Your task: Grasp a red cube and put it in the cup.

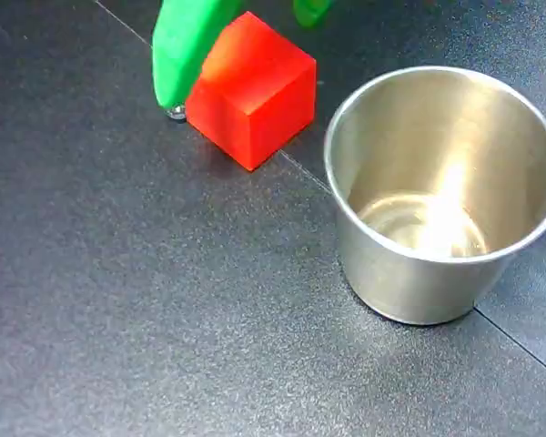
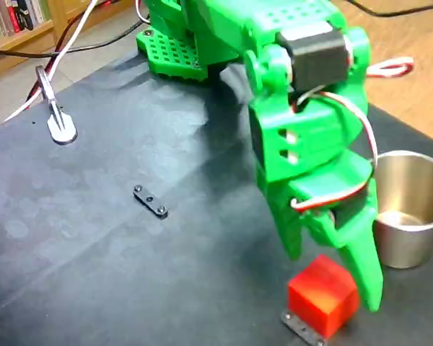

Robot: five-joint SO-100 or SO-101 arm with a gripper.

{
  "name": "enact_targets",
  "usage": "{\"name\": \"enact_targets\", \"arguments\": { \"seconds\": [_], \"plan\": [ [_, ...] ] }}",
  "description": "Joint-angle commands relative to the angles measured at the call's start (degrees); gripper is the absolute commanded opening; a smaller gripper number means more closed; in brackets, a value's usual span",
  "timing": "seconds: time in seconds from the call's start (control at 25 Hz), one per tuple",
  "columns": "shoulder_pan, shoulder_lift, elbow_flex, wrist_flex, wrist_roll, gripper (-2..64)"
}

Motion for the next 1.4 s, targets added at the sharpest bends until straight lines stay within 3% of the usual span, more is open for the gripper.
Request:
{"name": "enact_targets", "arguments": {
  "seconds": [0.0,0.4,0.64,1.16,1.24,1.36],
  "plan": [
    [0.0,-0.1,-2.0,-0.4,-0.4,35.6],
    [0.1,-2.8,-2.1,-0.6,-0.6,35.6],
    [0.1,-3.0,-2.1,-5.5,-0.5,35.6],
    [-0.1,-6.2,-2.1,-5.7,-1.4,35.4],
    [-0.1,-6.2,-2.1,-5.7,-1.4,33.3],
    [-0.2,-6.2,-2.1,-5.8,-1.4,24.2]
  ]
}}
